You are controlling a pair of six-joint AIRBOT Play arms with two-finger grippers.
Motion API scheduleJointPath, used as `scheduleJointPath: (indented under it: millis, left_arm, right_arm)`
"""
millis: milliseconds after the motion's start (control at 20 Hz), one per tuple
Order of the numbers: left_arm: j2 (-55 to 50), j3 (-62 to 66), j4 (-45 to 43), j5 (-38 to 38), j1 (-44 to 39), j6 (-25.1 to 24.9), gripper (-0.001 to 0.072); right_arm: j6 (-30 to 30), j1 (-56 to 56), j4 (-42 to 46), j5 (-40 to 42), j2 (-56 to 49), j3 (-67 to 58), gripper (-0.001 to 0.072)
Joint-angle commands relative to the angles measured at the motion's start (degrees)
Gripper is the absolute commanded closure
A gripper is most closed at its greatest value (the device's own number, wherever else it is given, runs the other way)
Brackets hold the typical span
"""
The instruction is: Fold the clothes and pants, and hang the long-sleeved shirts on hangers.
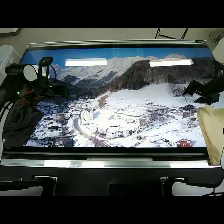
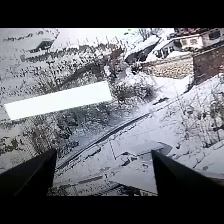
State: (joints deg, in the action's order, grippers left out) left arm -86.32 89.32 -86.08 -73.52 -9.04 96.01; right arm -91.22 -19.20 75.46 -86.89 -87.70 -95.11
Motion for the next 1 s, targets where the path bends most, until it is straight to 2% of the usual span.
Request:
scheduleJointPath:
  millis: [0,100,200,300,350,500,700,800,950]
  left_arm:
    - [0.0,0.0,0.4,3.1,-0.1,0.0,-0.0013]
    - [0.0,1.7,-4.3,0.2,1.0,0.0,-0.0013]
    - [0.0,5.2,-15.5,-10.8,6.4,2.7,-0.0013]
    - [0.6,6.1,-15.8,-19.8,17.9,6.4,-0.0013]
    - [1.0,5.4,-13.6,-21.2,23.7,8.0,-0.0013]
    - [2.1,0.5,-7.2,-16.9,37.2,9.0,-0.0013]
    - [1.8,-7.9,-5.9,-3.3,45.3,6.8,-0.0013]
    - [0.5,-11.5,-1.3,2.4,48.3,3.0,-0.0013]
    - [-3.6,-13.6,6.2,7.0,50.7,-4.8,-0.0013]
  right_arm:
    - [0.0,0.1,0.1,5.1,0.0,0.0,0.0028]
    - [0.0,0.1,0.2,6.3,0.0,0.0,0.0029]
    - [0.4,0.1,0.4,6.3,-0.2,0.0,0.0030]
    - [1.7,0.1,0.4,5.7,-0.7,0.0,0.0030]
    - [1.7,0.1,0.3,5.2,-1.2,0.0,0.0030]
    - [1.7,0.1,-1.0,1.6,-2.7,0.2,0.0030]
    - [1.7,0.1,-7.4,-2.7,-3.3,0.3,0.0034]
    - [1.7,0.1,-10.5,-3.0,-3.3,0.3,0.0043]
    - [-0.1,0.2,-13.0,-3.1,-3.4,0.3,0.0043]
